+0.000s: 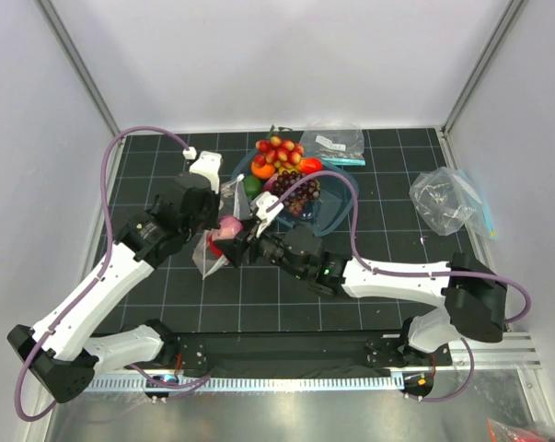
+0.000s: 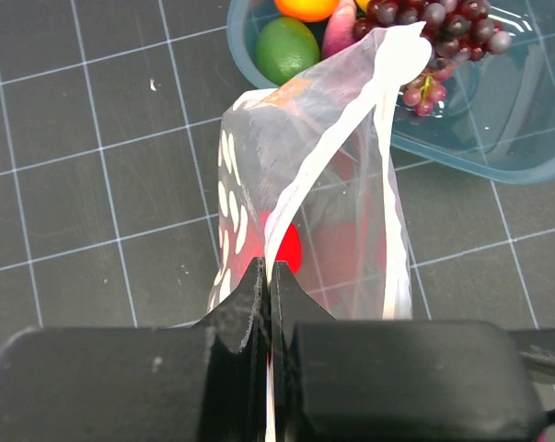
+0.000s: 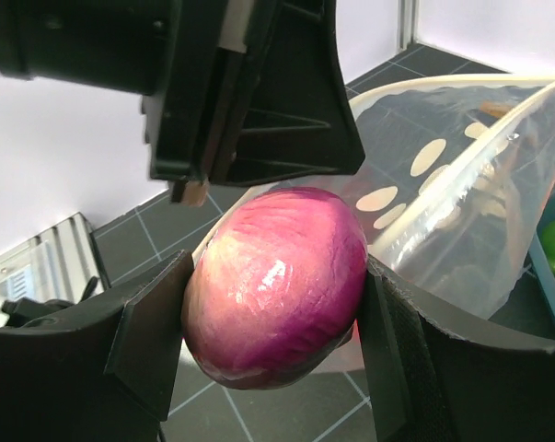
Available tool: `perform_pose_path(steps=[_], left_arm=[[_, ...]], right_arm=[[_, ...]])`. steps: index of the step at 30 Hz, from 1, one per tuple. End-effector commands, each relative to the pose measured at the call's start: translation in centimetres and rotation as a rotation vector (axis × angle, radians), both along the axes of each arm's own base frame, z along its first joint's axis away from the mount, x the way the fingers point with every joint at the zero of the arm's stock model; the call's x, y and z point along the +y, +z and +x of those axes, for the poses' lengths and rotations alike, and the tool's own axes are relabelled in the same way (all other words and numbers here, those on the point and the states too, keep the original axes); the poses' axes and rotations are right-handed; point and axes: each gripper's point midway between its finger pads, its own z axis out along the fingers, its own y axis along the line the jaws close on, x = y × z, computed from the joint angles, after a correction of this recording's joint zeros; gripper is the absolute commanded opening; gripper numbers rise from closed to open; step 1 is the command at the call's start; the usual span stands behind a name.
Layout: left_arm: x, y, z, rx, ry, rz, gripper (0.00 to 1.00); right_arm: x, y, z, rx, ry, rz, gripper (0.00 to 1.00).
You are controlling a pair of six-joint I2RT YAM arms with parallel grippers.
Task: Place the food in the zip-top bag and seal the zipper
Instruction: Place the fake vegetable in the zipper food storage bag.
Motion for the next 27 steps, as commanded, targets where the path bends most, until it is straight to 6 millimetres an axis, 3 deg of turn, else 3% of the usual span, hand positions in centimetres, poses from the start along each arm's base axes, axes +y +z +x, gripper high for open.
perform_pose_path(steps=[1, 8, 15, 17, 18, 21, 27], left_arm=[[-1.0, 2.8, 0.0, -0.060, -0.024, -0.092, 0.00], [-1.5, 3.1, -0.5, -0.058, -0.055, -0.122, 0.00], [-1.5, 3.5, -0.5, -0.073, -0.059, -0.138, 0.00], [-1.5, 3.5, -0.5, -0.076, -0.055, -0.137, 0.00], [-1.4, 3.5, -0.5, -0.078, -0.052, -0.134, 0.00], [-1.0, 3.2, -0.4, -0.077, -0.038, -0.119, 0.00], [-0.4, 2.4, -0.2, -0.068, -0.018, -0.091, 0.00]], right_arm=[[1.0, 2.2, 1.2, -0.054, -0.038, 0.036, 0.37], [0.5, 2.2, 1.9, -0.039, -0.089, 0.042, 0.36], [0.7, 0.0, 3.5, -0.034, -0.163, -0.034, 0.43], [0.9, -0.3, 3.7, -0.031, -0.174, -0.043, 0.50], [0.9, -0.4, 3.8, -0.029, -0.177, -0.044, 0.69], [0.7, -0.4, 3.9, -0.026, -0.186, -0.034, 0.98], [0.0, 0.4, 3.5, -0.026, -0.186, -0.006, 0.99]])
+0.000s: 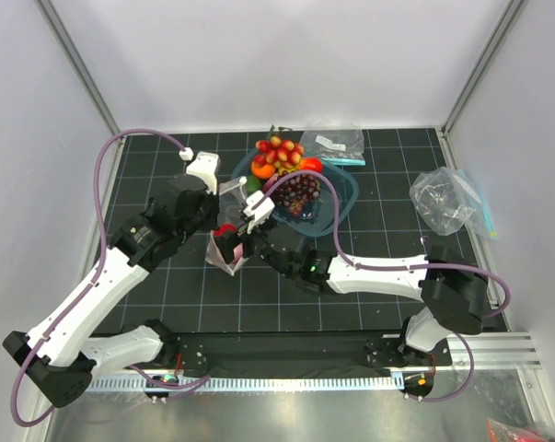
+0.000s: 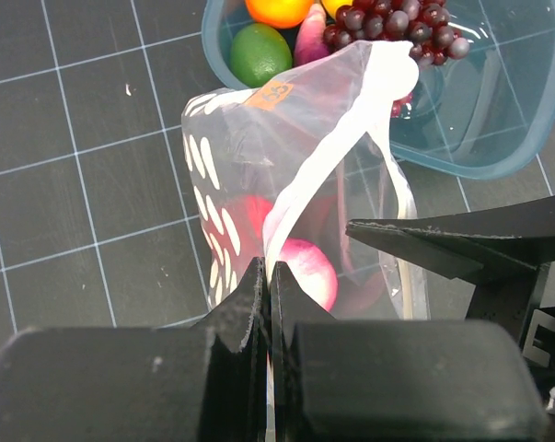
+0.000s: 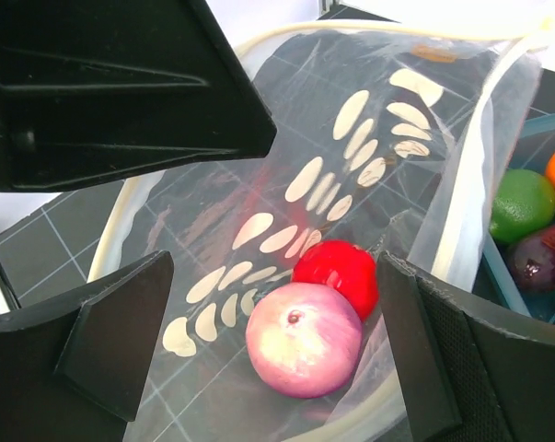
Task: Place the food in the zip-top bag and seal the zipper
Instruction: Place the fake vegetable in the zipper food storage bag, then pick up the fake fruit from the bin.
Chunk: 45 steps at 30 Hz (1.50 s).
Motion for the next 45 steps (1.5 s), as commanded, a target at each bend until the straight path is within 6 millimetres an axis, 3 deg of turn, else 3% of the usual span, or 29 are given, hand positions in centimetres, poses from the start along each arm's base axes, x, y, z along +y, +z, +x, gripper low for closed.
perform_pose_path(steps=[1, 11, 19, 21, 22, 24, 25, 29, 31, 36, 41, 44, 45], left_arm=[[0.4, 1.5, 0.6, -0.062, 0.026, -0.024, 0.00], [0.9, -0.6, 0.7, -0.029, 0.043, 0.012, 0.00], [1.1, -1.1, 0.8, -0.023, 0.054, 0.028, 0.00], [1.2, -0.9, 0.8, -0.031, 0.059, 0.026, 0.00], [1.3, -0.8, 0.8, -0.034, 0.062, 0.025, 0.00], [1.4, -0.6, 0.7, -0.042, 0.064, 0.021, 0.00], [1.6, -0.7, 0.7, -0.043, 0.069, 0.026, 0.00], [1.7, -0.5, 0.6, -0.051, 0.070, 0.020, 0.00], [1.7, -0.5, 0.6, -0.051, 0.070, 0.022, 0.00], [1.6, -0.6, 0.5, -0.049, 0.066, 0.021, 0.00], [1.4, -0.9, 0.6, -0.040, 0.057, 0.023, 0.00], [1.4, -0.9, 0.6, -0.039, 0.053, 0.025, 0.00], [1.4, -0.9, 0.5, -0.040, 0.053, 0.024, 0.00]], right_arm=[[-0.8, 4.6, 0.1, -0.050, -0.029, 0.119, 0.99], [-6.0, 6.4, 1.3, -0.039, -0.231, 0.203, 0.94], [-10.0, 6.4, 2.7, -0.010, -0.394, 0.243, 0.95], [-10.6, 5.5, 3.6, 0.040, -0.429, 0.245, 0.95], [-11.8, 5.1, 5.1, 0.060, -0.470, 0.247, 0.94], [-12.0, 3.3, 6.3, 0.169, -0.459, 0.268, 0.93], [-13.6, 2.6, 8.2, 0.205, -0.496, 0.290, 0.93], [-16.3, -1.3, 11.2, 0.364, -0.545, 0.322, 0.95], [-16.4, -2.8, 11.9, 0.424, -0.532, 0.321, 0.98], [-18.8, -5.2, 14.9, 0.502, -0.602, 0.329, 1.00], [-19.5, -7.6, 17.2, 0.556, -0.639, 0.310, 1.00], [-19.5, -7.8, 18.4, 0.552, -0.647, 0.297, 1.00], [-19.5, -8.9, 18.8, 0.563, -0.657, 0.273, 1.00]])
